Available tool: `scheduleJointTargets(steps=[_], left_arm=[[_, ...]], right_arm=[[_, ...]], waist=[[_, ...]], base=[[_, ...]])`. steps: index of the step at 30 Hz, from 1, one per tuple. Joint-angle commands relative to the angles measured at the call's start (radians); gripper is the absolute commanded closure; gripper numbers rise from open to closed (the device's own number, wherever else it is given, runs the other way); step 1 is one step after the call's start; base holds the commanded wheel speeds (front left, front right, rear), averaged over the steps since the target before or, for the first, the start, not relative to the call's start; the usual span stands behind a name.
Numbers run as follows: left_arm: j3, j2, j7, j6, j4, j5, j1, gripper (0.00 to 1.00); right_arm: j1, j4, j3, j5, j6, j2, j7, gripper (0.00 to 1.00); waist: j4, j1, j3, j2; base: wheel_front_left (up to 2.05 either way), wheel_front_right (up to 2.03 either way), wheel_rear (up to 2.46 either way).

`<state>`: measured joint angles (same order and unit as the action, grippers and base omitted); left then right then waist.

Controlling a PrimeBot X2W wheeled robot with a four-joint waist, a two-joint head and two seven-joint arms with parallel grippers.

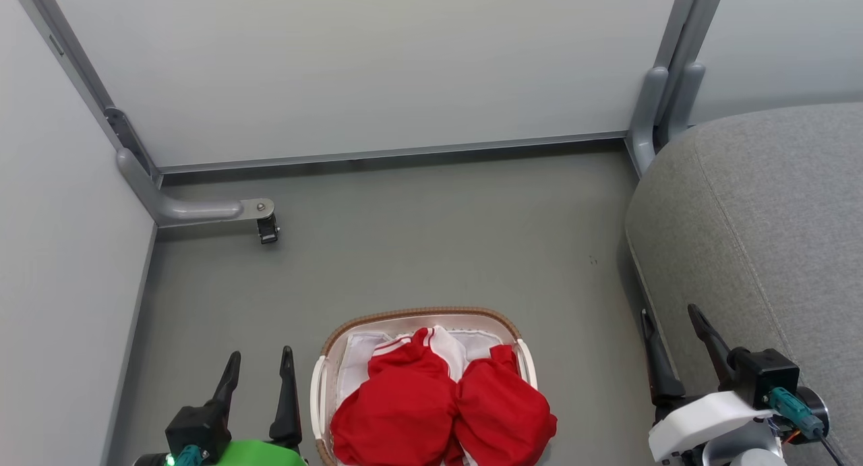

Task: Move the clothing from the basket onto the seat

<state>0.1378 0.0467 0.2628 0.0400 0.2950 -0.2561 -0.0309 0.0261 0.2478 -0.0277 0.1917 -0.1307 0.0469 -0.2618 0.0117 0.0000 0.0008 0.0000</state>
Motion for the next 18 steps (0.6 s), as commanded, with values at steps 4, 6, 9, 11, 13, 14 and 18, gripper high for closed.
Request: scheduleJointTargets(steps=[4,6,9,11,13,14,18], left_arm=[[0.0,0.007,0.002,0.003,0.008,0.0,-0.009,0.0],[0.0,0.007,0.002,0.003,0.011,0.0,-0.008,0.0],[0.001,0.007,0.002,0.003,0.014,0.0,-0.005,0.0],[0.001,0.007,0.002,0.003,0.015,-0.001,-0.003,0.0],[0.002,0.007,0.002,0.002,0.016,-0.001,-0.002,0.0],[0.002,0.007,0.002,0.001,0.017,-0.001,-0.002,0.0],[0.002,0.007,0.002,0.0,0.016,0.0,-0.003,0.0]], right_arm=[[-0.003,0.004,0.001,-0.003,0.0,0.006,-0.005,0.0],[-0.002,0.004,0.001,-0.001,0.0,0.006,-0.005,0.0],[-0.002,0.004,0.002,0.001,0.0,0.006,-0.005,0.0],[-0.002,0.003,0.002,0.002,0.0,0.006,-0.005,0.0],[-0.002,0.003,0.002,0.003,0.0,0.006,-0.005,0.0],[-0.002,0.003,0.001,0.004,0.0,0.006,-0.005,0.0],[-0.002,0.002,0.0,0.006,0.0,0.006,-0.005,0.0]], waist=[[0.001,0.0,0.0,0.0],[0.002,0.0,0.0,0.0],[0.003,0.0,0.0,0.0],[0.003,0.0,0.0,0.0],[0.004,0.0,0.0,0.0],[0.004,0.0,0.0,0.0],[0.004,0.0,0.001,0.0]], base=[[0.0,0.0,0.0],[0.0,0.0,0.0],[0.0,0.0,0.0],[0.0,0.0,0.0],[0.0,0.0,0.0],[0.0,0.0,0.0],[0.0,0.0,0.0]])
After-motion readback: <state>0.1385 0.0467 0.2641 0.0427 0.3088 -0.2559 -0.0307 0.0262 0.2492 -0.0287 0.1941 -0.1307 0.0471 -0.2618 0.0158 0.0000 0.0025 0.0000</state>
